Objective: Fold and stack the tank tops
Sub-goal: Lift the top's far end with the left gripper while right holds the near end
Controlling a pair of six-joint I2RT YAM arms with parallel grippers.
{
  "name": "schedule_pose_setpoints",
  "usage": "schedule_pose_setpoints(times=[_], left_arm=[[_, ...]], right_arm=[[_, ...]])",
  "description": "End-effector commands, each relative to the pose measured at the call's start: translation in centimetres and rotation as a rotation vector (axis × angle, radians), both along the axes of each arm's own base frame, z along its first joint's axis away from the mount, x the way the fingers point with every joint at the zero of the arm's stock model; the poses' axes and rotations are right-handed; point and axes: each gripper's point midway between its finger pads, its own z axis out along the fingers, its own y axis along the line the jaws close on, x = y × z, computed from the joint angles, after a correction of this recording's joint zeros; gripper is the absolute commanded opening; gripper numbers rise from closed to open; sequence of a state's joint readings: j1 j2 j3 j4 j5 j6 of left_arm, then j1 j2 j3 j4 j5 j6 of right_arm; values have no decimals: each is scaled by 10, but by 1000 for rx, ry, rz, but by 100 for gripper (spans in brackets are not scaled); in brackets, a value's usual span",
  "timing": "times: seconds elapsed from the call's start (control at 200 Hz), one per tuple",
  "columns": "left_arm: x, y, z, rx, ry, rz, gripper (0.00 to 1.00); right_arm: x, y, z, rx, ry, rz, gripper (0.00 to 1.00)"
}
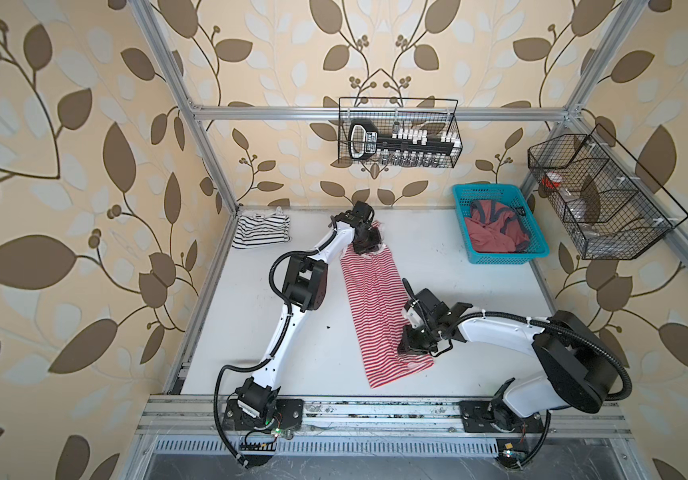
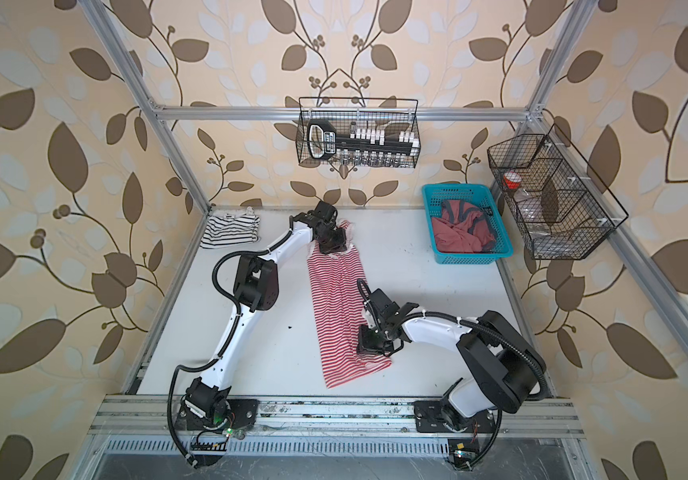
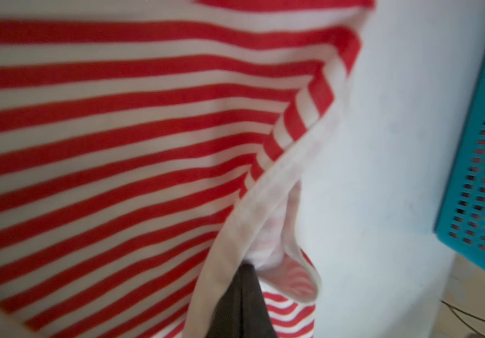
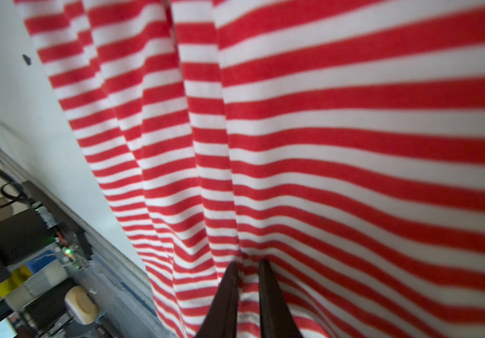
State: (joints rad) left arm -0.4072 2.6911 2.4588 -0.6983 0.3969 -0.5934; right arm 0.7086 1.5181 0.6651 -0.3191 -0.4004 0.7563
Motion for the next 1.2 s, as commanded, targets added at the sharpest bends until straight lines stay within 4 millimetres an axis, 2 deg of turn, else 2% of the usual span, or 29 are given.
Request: schedule_pose_setpoints(times=[0.0, 0.17, 0.375, 0.415, 0.505, 0.58, 0.69, 0.855, 0.975, 1.11, 1.195], left_arm=[[-1, -12, -54, -46, 79, 20, 0], [14, -25, -52, -124, 41, 32, 0], [20, -25, -52, -139, 18, 37, 0], [21, -24, -48, -141, 11, 36, 0], [26, -24, -32, -151, -16, 36, 7], [30, -25, -7, -166, -60, 28, 13], [36, -27, 41, -192, -145, 19, 20], [37, -27, 110, -231, -255, 2, 25], [35, -23, 156, -249, -337, 0, 28], [27, -14, 211, -246, -427, -5, 29], [7, 4, 230, -171, -430, -17, 29]], right_arm=[[-32, -10, -26, -78, 159, -38, 20], [-17, 2, -25, -62, 136, -42, 21], [-5, 23, -31, 0, 140, -55, 19], [-2, 26, -29, 3, 131, -51, 19], [7, 30, -21, -1, 98, -43, 20], [13, 33, -16, 3, 74, -39, 21], [16, 36, -13, 13, 58, -35, 22], [25, 42, -6, 33, 25, -33, 23], [36, 49, 11, 59, -30, -24, 24], [48, 55, 35, 92, -104, -22, 24], [52, 51, 51, 88, -156, -17, 26]])
